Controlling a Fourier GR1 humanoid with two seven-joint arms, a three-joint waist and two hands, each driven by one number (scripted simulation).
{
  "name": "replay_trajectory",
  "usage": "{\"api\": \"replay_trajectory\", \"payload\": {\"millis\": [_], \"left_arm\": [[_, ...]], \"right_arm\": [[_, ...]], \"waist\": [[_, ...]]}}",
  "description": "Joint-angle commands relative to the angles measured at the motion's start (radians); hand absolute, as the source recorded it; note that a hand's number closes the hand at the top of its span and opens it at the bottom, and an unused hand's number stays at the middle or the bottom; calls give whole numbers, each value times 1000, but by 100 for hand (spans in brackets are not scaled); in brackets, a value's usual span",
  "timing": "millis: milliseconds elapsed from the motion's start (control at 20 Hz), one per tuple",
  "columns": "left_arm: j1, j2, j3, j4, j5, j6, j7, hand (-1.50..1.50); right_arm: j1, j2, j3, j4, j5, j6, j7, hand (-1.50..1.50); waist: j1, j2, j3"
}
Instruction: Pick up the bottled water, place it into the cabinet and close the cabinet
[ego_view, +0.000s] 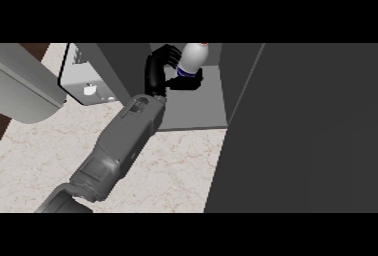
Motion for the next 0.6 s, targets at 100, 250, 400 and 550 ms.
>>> {"api": "replay_trajectory", "payload": {"millis": [100, 250, 400, 550], "left_arm": [[-40, 4, 79, 138, 15, 8, -84, 150], [-47, 4, 63, 172, 8, -4, -82, 150], [-64, 20, 86, 212, 26, 1, -96, 150], [-52, -3, 53, 236, 4, 58, -127, 150]], "right_arm": [[35, -31, 9, -97, 6, 13, 0, -150], [-10, -21, 31, -130, 52, 1, 93, -150], [-16, -8, -5, -50, -1, 13, 7, -150], [-13, -32, -29, -73, -14, 19, 26, -150]], "waist": [[-15, 8, 0], [-7, 6, -2], [-12, 12, -1], [-21, 11, -1]]}}
